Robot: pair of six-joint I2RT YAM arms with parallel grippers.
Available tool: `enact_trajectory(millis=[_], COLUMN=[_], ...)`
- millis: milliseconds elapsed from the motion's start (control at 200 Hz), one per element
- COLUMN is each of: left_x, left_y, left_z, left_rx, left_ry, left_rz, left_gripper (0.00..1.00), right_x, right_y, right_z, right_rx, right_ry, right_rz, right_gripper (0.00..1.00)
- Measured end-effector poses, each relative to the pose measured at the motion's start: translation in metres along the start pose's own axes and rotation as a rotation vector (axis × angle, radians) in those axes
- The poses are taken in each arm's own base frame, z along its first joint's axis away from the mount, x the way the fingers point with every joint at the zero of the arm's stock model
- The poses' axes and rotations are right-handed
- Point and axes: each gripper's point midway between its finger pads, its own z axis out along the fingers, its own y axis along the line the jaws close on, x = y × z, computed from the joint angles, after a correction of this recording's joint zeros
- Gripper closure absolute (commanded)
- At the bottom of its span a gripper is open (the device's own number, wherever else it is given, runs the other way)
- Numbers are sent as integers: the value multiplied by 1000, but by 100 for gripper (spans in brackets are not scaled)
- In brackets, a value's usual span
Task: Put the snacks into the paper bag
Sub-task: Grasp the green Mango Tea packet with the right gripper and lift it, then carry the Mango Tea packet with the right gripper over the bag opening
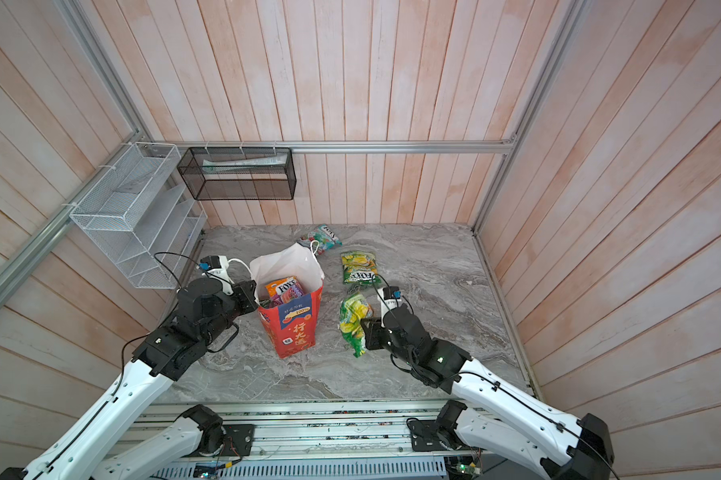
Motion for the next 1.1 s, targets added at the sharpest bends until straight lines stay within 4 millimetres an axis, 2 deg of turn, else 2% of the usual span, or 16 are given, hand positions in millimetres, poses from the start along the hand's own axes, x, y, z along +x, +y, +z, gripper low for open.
enact_trajectory(millis=[60,140,210,305,395,485,620,1100], left_x=[1,1,0,0,0,1,1,1], left_y=[-2,-4,-5,-6,-7,-8,-8,-8], left_z=[2,3,3,3,1,1,1,0], left_rx=[6,18,24,29,34,40,43,44], left_ry=[4,8,6,7,6,10,12,10], left_rz=[-1,-1,-2,-3,-3,-3,-4,-7], left_gripper=[100,100,100,100,100,100,100,100], right_x=[-37,-74,-92,-104,-106,-98,-85,-69], right_y=[28,57,78,103,125,139,149,172], right_z=[-15,-30,-36,-32,-19,-1,27,118], right_rx=[-59,-121,-157,-183,-193,-193,-167,-103], right_ry=[-73,-142,-168,-167,-152,-120,-81,-26], right_rz=[7,14,9,-23,-66,-110,-175,-336], right_gripper=[90,90,90,90,90,90,90,90])
